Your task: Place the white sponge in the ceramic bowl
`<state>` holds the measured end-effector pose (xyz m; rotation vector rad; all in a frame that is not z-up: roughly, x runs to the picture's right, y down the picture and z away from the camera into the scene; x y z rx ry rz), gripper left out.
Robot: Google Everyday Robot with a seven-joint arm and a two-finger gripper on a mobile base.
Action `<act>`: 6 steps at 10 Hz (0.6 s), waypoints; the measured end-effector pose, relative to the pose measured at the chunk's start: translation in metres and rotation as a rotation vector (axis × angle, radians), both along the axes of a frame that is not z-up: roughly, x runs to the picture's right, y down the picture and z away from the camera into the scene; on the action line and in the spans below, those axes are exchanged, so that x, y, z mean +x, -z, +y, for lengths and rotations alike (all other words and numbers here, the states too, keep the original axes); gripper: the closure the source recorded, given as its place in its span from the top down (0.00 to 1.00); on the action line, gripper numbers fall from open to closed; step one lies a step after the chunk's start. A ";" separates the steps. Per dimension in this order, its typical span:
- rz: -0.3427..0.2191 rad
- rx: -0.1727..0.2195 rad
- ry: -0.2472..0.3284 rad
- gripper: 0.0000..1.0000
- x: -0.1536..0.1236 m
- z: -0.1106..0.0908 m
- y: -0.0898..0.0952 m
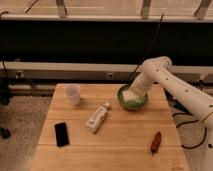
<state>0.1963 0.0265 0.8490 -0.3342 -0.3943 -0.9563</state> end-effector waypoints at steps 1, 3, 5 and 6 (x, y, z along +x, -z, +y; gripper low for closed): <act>0.000 0.000 0.000 0.61 0.000 0.000 0.000; 0.000 0.000 -0.001 0.61 0.001 0.000 0.000; 0.000 -0.001 -0.001 0.61 0.002 0.000 -0.001; 0.000 -0.001 -0.001 0.61 0.002 0.001 -0.001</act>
